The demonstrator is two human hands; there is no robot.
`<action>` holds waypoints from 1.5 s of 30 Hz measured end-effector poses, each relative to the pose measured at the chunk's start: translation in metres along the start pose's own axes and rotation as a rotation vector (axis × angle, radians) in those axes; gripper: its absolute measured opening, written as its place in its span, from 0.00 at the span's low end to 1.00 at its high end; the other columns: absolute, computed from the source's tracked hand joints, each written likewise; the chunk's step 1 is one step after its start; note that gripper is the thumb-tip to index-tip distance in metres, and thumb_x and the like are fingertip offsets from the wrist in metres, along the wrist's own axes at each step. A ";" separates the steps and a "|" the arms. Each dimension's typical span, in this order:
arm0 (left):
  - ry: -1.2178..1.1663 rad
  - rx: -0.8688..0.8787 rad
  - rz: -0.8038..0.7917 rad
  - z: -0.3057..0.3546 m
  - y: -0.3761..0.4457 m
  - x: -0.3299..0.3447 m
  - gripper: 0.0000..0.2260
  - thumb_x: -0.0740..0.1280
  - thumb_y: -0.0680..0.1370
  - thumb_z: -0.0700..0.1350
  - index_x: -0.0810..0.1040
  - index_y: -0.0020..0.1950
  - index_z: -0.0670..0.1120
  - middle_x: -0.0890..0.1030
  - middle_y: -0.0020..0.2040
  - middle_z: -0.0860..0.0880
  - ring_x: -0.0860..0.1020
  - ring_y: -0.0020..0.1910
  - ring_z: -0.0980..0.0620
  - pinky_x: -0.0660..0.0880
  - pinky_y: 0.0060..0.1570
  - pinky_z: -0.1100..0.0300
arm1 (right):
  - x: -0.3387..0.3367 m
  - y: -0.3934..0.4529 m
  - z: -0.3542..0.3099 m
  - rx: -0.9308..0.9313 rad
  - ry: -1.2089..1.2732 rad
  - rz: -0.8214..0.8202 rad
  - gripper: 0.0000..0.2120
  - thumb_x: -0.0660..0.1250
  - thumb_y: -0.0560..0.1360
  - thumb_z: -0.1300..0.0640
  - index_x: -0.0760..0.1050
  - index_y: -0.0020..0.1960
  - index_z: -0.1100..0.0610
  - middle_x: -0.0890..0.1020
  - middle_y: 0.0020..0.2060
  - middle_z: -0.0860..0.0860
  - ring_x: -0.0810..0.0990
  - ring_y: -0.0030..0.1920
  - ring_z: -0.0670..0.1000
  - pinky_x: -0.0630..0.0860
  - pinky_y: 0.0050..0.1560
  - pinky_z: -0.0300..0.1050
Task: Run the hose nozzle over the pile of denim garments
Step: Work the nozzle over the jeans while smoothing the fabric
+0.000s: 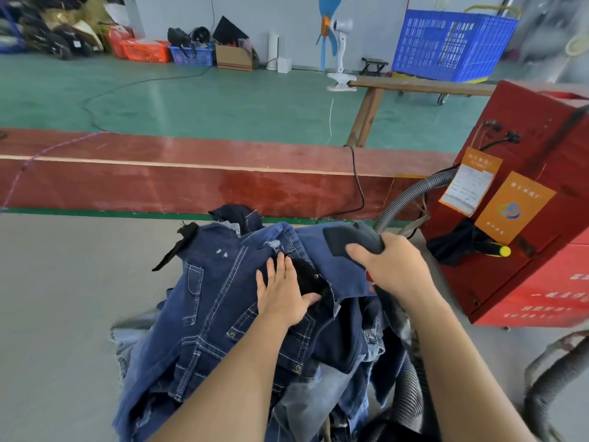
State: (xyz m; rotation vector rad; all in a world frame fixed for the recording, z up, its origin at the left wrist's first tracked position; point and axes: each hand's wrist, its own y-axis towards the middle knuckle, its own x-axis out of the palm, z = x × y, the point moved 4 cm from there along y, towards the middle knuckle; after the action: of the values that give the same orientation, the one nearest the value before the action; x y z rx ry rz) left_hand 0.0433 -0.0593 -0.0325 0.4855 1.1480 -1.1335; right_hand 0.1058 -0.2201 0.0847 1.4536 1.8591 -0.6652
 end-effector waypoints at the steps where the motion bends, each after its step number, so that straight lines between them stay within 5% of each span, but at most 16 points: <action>1: -0.001 -0.002 -0.001 0.000 0.000 0.000 0.42 0.60 0.79 0.62 0.38 0.79 0.43 0.36 0.79 0.48 0.36 0.77 0.47 0.36 0.73 0.46 | 0.000 -0.002 0.003 0.015 -0.023 -0.040 0.14 0.69 0.73 0.43 0.71 0.39 0.52 0.78 0.32 0.47 0.75 0.32 0.46 0.64 0.29 0.42; 8: 0.048 -0.017 -0.011 0.000 0.002 0.003 0.42 0.60 0.79 0.62 0.37 0.78 0.43 0.35 0.79 0.48 0.35 0.77 0.47 0.35 0.73 0.46 | 0.027 -0.009 0.007 0.018 -0.343 -0.317 0.18 0.68 0.73 0.41 0.67 0.41 0.54 0.75 0.32 0.48 0.75 0.36 0.51 0.67 0.32 0.44; 19: 0.010 -0.003 -0.011 0.000 0.001 0.001 0.43 0.60 0.79 0.62 0.37 0.78 0.43 0.36 0.79 0.48 0.35 0.77 0.47 0.35 0.73 0.47 | 0.015 -0.004 -0.013 -0.037 -0.034 -0.088 0.17 0.67 0.74 0.44 0.72 0.43 0.58 0.79 0.35 0.53 0.78 0.37 0.53 0.68 0.32 0.44; 23: 0.051 -0.012 -0.016 0.000 0.002 0.001 0.43 0.59 0.79 0.63 0.37 0.78 0.42 0.35 0.78 0.47 0.35 0.77 0.46 0.36 0.73 0.46 | 0.016 -0.009 -0.001 0.015 -0.157 -0.209 0.18 0.68 0.73 0.43 0.68 0.39 0.56 0.77 0.35 0.51 0.79 0.41 0.56 0.71 0.38 0.47; 29: 0.063 -0.019 -0.009 0.002 0.000 0.002 0.43 0.60 0.79 0.62 0.37 0.78 0.42 0.36 0.79 0.47 0.36 0.77 0.47 0.36 0.73 0.45 | 0.042 -0.011 -0.004 -0.048 -0.379 -0.255 0.17 0.67 0.73 0.41 0.69 0.44 0.55 0.75 0.32 0.47 0.76 0.36 0.52 0.67 0.32 0.44; 38: 0.023 -0.007 0.018 0.001 -0.005 -0.003 0.45 0.60 0.78 0.63 0.35 0.78 0.41 0.34 0.78 0.46 0.35 0.77 0.46 0.37 0.74 0.47 | 0.019 0.001 -0.015 -0.044 -0.023 -0.065 0.15 0.67 0.74 0.43 0.71 0.44 0.55 0.78 0.35 0.50 0.78 0.39 0.53 0.68 0.35 0.45; 45: 0.135 -0.110 -0.010 0.005 -0.006 -0.002 0.48 0.59 0.77 0.66 0.33 0.76 0.38 0.34 0.78 0.42 0.35 0.77 0.45 0.35 0.73 0.45 | 0.034 -0.004 -0.002 0.009 -0.290 -0.319 0.18 0.68 0.73 0.43 0.67 0.39 0.55 0.75 0.31 0.48 0.75 0.35 0.51 0.68 0.34 0.45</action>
State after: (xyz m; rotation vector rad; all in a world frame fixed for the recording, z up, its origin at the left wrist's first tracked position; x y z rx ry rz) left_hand 0.0398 -0.0648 -0.0277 0.4777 1.3236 -1.0522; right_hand 0.0961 -0.1989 0.0596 1.0083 1.8697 -0.9824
